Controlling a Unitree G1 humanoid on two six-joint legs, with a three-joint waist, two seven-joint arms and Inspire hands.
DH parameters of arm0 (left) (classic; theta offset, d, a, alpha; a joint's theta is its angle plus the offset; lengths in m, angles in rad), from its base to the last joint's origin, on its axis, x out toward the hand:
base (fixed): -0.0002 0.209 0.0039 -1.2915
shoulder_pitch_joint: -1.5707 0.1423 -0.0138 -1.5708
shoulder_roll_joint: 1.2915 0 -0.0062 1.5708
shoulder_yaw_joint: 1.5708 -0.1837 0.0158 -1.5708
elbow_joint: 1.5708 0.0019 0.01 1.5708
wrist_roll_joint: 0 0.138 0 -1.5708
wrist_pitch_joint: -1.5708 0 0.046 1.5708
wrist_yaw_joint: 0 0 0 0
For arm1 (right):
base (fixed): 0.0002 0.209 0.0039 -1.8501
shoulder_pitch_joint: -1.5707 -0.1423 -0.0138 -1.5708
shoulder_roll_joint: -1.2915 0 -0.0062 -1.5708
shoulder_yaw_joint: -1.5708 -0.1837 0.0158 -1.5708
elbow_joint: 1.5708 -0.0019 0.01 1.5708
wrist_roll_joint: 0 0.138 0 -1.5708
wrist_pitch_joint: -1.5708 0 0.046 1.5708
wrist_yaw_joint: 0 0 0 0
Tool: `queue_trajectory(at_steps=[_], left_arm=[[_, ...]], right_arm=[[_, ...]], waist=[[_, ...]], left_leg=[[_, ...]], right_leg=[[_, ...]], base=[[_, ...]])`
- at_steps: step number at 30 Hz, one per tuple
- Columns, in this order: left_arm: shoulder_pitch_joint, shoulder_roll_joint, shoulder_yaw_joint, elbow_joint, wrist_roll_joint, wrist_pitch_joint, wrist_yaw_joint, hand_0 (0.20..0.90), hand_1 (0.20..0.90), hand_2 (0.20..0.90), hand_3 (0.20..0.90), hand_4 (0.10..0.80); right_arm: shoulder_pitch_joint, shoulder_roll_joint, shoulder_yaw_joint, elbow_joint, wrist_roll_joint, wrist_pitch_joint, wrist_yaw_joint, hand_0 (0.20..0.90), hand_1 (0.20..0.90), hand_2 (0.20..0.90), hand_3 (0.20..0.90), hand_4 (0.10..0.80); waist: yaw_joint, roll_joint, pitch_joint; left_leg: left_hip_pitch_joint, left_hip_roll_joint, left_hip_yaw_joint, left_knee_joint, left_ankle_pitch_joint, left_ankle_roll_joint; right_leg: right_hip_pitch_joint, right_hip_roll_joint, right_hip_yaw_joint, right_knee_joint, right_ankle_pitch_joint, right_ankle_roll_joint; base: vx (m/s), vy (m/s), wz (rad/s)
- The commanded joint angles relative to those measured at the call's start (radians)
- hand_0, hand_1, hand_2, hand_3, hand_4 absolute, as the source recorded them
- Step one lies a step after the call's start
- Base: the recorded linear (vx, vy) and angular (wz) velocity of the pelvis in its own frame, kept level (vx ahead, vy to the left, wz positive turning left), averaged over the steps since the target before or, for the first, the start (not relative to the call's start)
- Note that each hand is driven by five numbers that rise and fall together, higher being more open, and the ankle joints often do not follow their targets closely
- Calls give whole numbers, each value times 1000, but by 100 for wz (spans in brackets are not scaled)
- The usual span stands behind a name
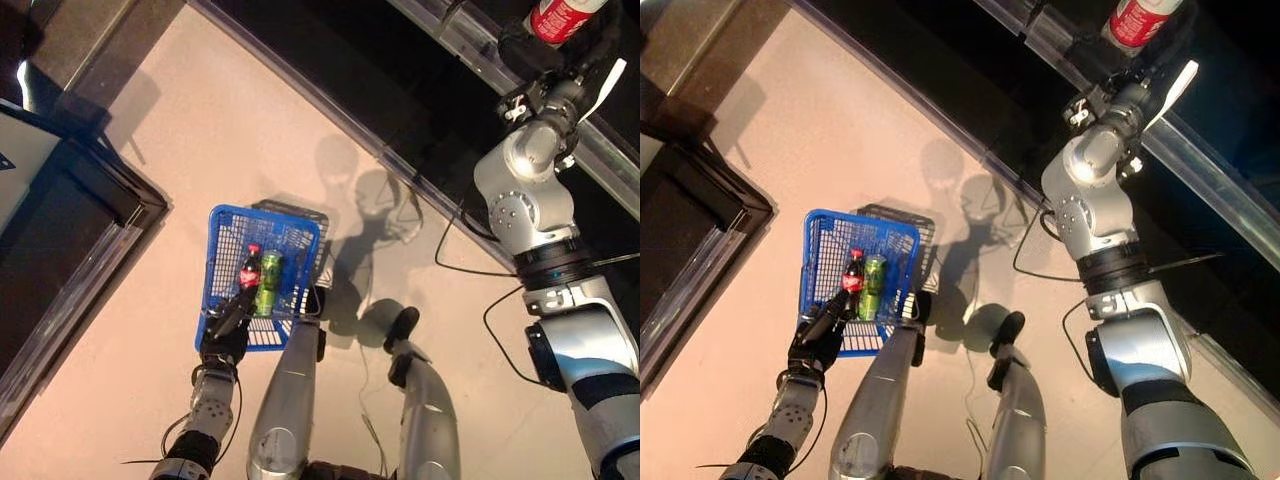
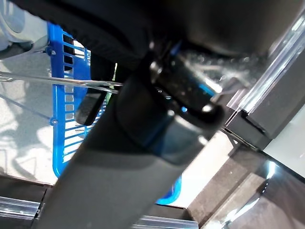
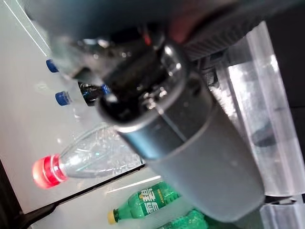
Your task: Pick up the drink and place into the basket.
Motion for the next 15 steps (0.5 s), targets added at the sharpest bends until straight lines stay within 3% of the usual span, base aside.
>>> queue_trajectory(at_steps=[1, 15], left_arm=[[186, 92, -37, -97, -4, -14, -58, 300, 300, 300, 200, 100], [228, 173, 5, -119, -58, 37, -111, 300, 300, 300, 200, 100]], right_arm=[[-159, -165, 15, -43, 10, -97, 46, 900, 900, 900, 900, 800], [-350, -271, 143, 208, 201, -108, 12, 900, 900, 900, 900, 800]], waist=[[37, 15, -22], [70, 8, -22]], left_leg=[[-13, -43, -62, -21, -27, 6], [-66, -46, -71, 0, -34, 9]], right_leg=[[29, -43, -22, 113, -84, 63], [-13, -45, -48, 132, -71, 65]], base=[[0, 0, 0], [0, 1, 0]])
